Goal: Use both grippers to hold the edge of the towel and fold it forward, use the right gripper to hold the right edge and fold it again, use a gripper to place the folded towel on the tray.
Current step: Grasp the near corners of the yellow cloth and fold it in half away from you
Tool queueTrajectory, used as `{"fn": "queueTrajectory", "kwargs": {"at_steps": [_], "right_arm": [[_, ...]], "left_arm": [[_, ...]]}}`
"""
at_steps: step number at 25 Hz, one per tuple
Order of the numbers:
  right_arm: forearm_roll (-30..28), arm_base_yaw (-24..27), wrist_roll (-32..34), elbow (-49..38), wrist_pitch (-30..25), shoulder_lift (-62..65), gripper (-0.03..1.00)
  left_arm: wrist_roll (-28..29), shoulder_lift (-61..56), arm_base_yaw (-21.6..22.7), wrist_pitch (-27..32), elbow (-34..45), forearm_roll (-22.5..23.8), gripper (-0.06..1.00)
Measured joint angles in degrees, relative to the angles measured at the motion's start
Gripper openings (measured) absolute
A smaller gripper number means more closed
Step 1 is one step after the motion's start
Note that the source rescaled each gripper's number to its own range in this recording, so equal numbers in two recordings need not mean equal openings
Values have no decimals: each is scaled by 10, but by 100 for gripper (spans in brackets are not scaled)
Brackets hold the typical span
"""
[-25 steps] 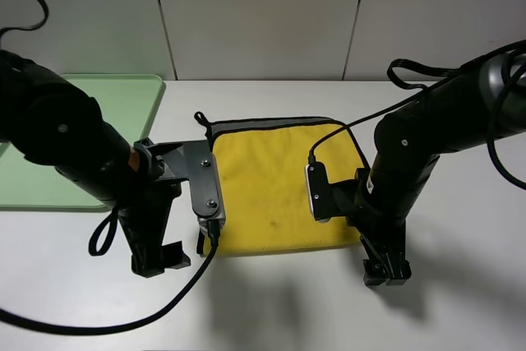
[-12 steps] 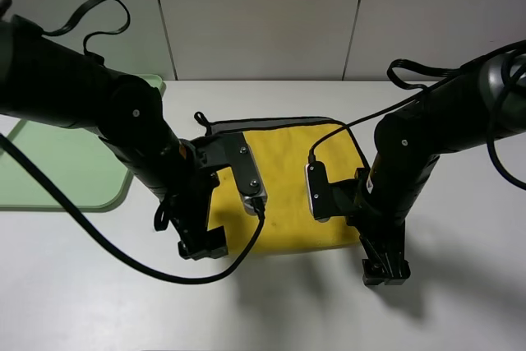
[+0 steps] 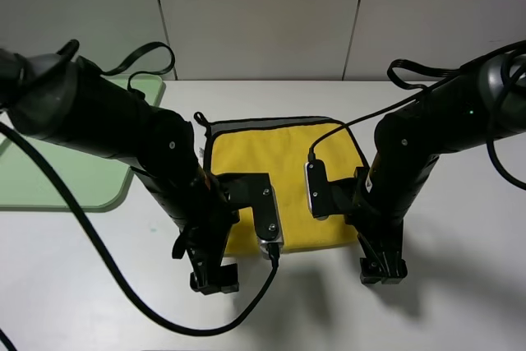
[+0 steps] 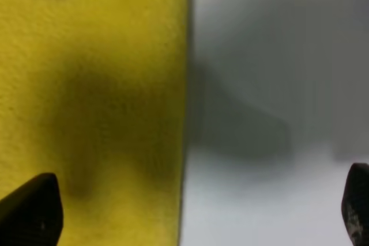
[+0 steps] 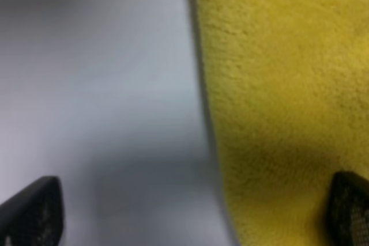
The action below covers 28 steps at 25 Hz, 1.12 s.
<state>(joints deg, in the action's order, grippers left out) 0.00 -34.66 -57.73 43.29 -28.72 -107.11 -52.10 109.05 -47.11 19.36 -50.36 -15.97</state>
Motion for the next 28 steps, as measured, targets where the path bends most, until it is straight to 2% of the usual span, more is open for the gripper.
{"fn": "queueTrajectory", "kwargs": {"at_steps": [15,20,26,28], "right_arm": [[0,0,0,0,9,-2,100],[4,0,0,0,16,-3,100],[5,0,0,0,18,-3,100],[6,0,0,0,20,-3,95]], "left_arm": [[-2,29,0,-22,-3,-1,93],[-2,32,0,-42,-3,0,80],[-2,36,0,-55,-6,1,54],[-2,38,0,-56,-7,0,45]]}}
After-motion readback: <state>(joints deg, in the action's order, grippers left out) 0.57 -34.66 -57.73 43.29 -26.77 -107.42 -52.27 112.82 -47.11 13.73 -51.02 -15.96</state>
